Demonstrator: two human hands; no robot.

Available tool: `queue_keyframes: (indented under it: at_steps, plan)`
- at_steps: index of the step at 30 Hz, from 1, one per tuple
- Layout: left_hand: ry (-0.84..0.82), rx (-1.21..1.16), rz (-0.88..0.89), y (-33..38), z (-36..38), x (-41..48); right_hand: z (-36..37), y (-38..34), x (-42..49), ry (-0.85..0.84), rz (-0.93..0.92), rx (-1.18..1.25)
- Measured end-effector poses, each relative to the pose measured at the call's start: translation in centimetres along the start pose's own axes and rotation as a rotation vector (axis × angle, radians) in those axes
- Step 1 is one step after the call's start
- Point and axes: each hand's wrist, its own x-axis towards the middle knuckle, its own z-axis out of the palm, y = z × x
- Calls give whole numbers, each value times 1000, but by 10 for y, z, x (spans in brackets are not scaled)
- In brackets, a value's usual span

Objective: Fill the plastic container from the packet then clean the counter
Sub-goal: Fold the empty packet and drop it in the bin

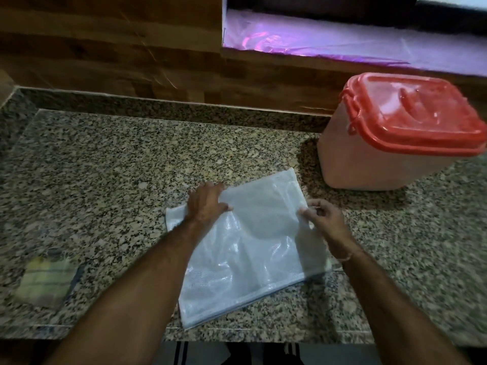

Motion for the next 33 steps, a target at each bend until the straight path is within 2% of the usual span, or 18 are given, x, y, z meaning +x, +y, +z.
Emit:
queue_keyframes:
  at_steps: [2, 5, 10, 12, 14, 16, 20, 23, 28, 33]
  plan:
    - [37, -199, -83, -1, -2, -1, -12, 13, -9, 19, 47, 1]
    - [49, -277, -163, -3, -8, 0, -13, 46, -25, 57, 185, 133]
    - [74, -331, -310, -25, -3, -5, 19, 66, -41, 221, 308, 571]
    - [86, -406, -359, -36, -2, -14, 30, 67, -48, 210, 358, 706]
    - [116, -488, -395, -48, 1, -22, 46, 64, -56, 123, 374, 680]
    - [151, -526, -445, -53, 5, -32, 63, 56, -63, 65, 372, 543]
    - [179, -654, -489, -53, 14, -55, 69, 38, -66, 53, 285, 226]
    - [120, -731, -520, -59, 7, -70, 50, 31, -60, 58, 229, 35]
    - [81, -933, -528, -60, -17, -83, 24, -1, -47, -15, 156, 67]
    - [114, -1056, -362, -30, -65, -81, 15, -55, -29, -80, 80, 249]
